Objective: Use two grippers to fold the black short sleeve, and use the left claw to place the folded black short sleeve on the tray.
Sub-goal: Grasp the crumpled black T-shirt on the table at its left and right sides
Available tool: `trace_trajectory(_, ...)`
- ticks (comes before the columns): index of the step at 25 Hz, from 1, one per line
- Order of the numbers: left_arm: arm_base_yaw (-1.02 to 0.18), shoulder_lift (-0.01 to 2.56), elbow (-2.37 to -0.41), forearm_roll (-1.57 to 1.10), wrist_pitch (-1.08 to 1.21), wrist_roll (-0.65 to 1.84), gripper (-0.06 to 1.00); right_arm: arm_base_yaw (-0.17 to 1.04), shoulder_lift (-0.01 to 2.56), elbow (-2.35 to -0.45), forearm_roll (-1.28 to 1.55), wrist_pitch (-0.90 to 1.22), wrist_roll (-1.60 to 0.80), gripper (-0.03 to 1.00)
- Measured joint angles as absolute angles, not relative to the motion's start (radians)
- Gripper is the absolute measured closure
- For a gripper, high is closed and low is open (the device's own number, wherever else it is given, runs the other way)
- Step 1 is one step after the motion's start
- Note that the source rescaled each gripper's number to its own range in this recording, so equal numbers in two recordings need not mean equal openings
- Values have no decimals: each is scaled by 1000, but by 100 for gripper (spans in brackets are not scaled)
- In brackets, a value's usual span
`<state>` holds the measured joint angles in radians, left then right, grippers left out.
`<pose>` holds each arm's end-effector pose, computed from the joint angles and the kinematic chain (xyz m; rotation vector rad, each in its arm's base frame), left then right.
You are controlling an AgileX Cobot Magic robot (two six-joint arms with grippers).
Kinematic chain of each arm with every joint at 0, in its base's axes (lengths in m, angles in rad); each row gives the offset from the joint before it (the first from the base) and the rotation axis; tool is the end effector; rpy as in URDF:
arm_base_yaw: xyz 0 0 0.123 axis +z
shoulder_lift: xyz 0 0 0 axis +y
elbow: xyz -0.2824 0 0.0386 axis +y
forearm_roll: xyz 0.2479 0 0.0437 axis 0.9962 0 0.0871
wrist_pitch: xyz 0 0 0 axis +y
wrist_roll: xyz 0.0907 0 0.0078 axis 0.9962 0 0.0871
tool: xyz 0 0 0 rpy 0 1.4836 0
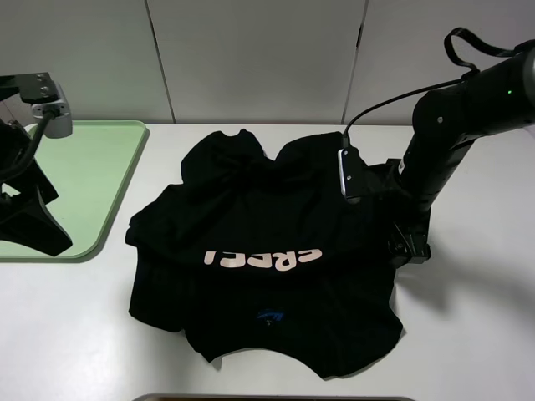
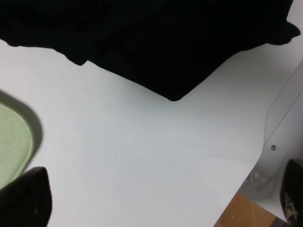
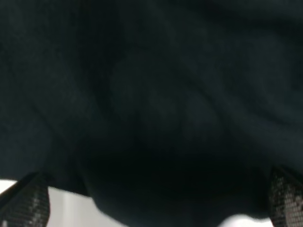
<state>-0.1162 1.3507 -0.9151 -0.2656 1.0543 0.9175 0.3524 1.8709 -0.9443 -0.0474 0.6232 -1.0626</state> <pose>0.2313 -0.0479 0.2549 1.2826 2.5841 -0.2282 0.2955 0.1060 0.1189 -2.0241 2.2801 -0.0999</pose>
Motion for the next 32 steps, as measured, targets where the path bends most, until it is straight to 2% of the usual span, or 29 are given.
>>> trace_trajectory(4,-116,1351,-915,-262,1053,917,-2,352,1929,-945,-50,566,-1066,-3)
trace_trajectory(5,-116,1351,-915,-262,1050,917,-2,352,1939,-945,-50,562,-1069,0)
trace_trajectory(7,-116,1351,-915,-261,1044,917,-2,352,1949,-946,-49,570,-1070,16)
trace_trajectory(8,-116,1351,-915,-261,1042,917,-2,352,1949,-946,-50,570,-1070,28)
trace_trajectory(9,-116,1351,-915,-261,1042,917,-2,352,1949,-946,-50,570,-1070,28)
trace_trajectory(11,-116,1351,-915,-260,1041,922,0,352,1950,-946,-54,565,-1070,66)
trace_trajectory(12,-116,1351,-915,-260,1041,932,1,352,1951,-946,-55,565,-1070,80)
trace_trajectory(13,-116,1351,-915,-259,1041,941,4,352,1951,-946,-57,565,-1070,93)
trace_trajectory(14,-116,1351,-915,-259,1040,949,9,352,1951,-946,-57,565,-1070,97)
trace_trajectory(18,-116,1351,-891,-259,1037,1012,28,352,1951,-946,-57,565,-1070,97)
trace_trajectory(21,-116,1351,-857,-259,998,1069,37,352,1951,-946,-57,565,-1070,97)
trace_trajectory(25,-116,1351,-832,-289,890,1136,41,352,1951,-946,-58,566,-1054,97)
trace_trajectory(32,-116,1446,-831,-380,772,1301,40,352,1951,-947,-60,578,-1009,97)
